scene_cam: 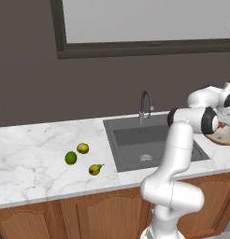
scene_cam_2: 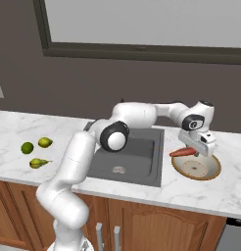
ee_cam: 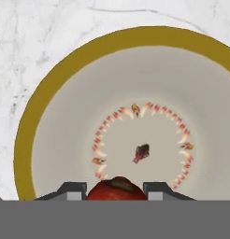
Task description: There is a mixed pile of frozen fruits and vegetables on the counter. Locate all the frozen vegetables and place the items in a bowl on the counter. Take all the frozen fruits and defrost them in a running sink.
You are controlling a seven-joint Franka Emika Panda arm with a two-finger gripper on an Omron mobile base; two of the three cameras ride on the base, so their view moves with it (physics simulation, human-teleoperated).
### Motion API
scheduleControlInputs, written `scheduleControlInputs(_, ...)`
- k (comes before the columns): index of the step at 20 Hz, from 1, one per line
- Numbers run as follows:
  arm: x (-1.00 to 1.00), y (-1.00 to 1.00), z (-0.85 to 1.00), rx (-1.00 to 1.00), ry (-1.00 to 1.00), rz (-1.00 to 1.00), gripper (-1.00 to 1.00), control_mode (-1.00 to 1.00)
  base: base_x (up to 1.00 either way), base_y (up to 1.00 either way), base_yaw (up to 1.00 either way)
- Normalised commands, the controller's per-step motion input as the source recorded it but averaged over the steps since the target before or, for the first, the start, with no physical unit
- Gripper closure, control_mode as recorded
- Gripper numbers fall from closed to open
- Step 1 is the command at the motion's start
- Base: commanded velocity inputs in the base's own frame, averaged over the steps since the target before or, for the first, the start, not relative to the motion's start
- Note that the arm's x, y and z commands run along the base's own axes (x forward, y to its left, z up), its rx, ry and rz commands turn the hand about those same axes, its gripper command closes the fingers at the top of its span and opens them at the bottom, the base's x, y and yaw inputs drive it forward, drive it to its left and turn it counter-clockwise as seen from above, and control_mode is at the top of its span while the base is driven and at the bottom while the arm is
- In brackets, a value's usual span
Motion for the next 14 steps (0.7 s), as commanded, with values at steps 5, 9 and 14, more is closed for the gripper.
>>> scheduleControlInputs(5, -0.25, -0.23, -0.36, -0.01, 0.06, 0.0, 1.0, -1.0, 0.0, 0.0, 0.0)
scheduleControlInputs(9, 0.0, -0.14, -0.15, 0.0, 0.05, -0.01, 1.0, -1.0, 0.0, 0.0, 0.0)
scheduleControlInputs(14, 0.0, 0.0, -0.05, 0.0, 0.02, 0.0, 1.0, -1.0, 0.0, 0.0, 0.0)
